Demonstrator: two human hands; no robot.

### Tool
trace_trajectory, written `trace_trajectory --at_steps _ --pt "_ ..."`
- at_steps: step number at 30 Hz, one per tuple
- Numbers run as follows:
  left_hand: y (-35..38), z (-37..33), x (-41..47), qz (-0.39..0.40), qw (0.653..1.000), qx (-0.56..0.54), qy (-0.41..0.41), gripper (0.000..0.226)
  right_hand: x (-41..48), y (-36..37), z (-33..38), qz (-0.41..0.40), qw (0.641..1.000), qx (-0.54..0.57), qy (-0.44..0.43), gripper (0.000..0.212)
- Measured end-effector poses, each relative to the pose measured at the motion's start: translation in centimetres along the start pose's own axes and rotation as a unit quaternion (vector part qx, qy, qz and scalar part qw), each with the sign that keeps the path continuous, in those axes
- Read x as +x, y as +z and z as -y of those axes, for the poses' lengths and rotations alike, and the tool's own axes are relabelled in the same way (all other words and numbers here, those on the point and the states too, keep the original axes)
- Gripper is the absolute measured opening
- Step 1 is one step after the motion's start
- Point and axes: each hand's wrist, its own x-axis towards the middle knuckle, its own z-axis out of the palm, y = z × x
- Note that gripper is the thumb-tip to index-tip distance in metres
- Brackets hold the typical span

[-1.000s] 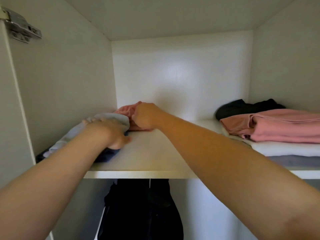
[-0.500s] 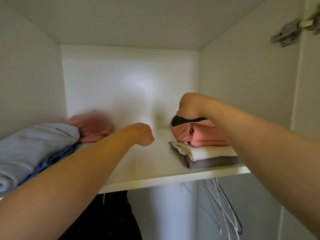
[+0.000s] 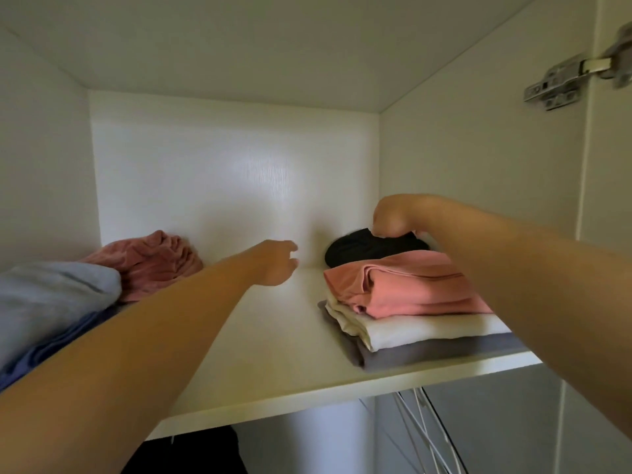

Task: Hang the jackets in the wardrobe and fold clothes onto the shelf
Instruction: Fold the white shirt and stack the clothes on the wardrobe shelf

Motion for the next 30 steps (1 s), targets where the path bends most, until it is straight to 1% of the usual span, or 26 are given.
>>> trace_trajectory --at_steps 2,5,8,11,13,15,16,17,20,23,26,28,30 --pt "-0.2 -1.7 1.4 -0.012 0.998 -0.035 0.042 0.050 0.9 -0.6 -0.4 0.016 1.000 0.003 0.010 0.031" --pt "-0.5 -3.9 3.7 -0.007 0.997 -0.044 0.067 0.049 2.8 -0.8 -1.4 0.038 0.999 0.010 0.017 0.041" --pt "-0.4 -5.8 6.4 0.014 0.996 -0.059 0.072 0.047 4.9 -0.3 -2.5 0.074 0.997 0.007 0.018 0.041" --pt "0.3 -7.7 8.8 0.045 0.992 -0.093 0.078 0.050 7.1 0.5 -3.3 0.106 0.994 -0.027 0.011 0.039" --pt "0.9 -9.3 11.0 0.064 0.990 -0.085 0.091 0.052 8.8 1.3 -4.4 0.123 0.992 -0.033 0.002 0.039" --pt "1.9 -10.6 12.9 0.073 0.989 -0.074 0.104 0.048 10.5 2.2 -5.2 0.134 0.990 -0.036 -0.012 0.042" --pt "2.7 -11.1 14.0 0.078 0.989 -0.068 0.108 0.046 11.2 2.9 -5.4 0.147 0.988 -0.031 -0.014 0.043" --pt "3.5 -11.4 14.9 0.086 0.988 -0.066 0.110 0.050 11.7 3.7 -5.5 0.170 0.985 -0.034 -0.016 0.045" --pt "5.2 -12.1 15.6 0.138 0.982 -0.065 0.112 0.072 12.7 6.2 -6.1 0.221 0.975 -0.026 -0.028 0.055" --pt "5.1 -12.1 16.3 0.174 0.979 -0.046 0.094 0.080 13.9 7.1 -7.2 0.247 0.968 0.045 -0.026 0.054" --pt "4.9 -11.5 16.7 0.187 0.977 -0.061 0.087 0.077 15.0 7.6 -6.7 0.238 0.969 0.058 -0.026 0.051" --pt "4.7 -10.5 16.5 0.191 0.977 -0.053 0.079 0.072 15.4 7.8 -5.7 0.237 0.969 0.065 -0.032 0.049" --pt "4.4 -9.0 16.0 0.187 0.980 -0.034 0.065 0.074 15.4 7.5 -4.1 0.244 0.965 0.077 -0.048 0.049"
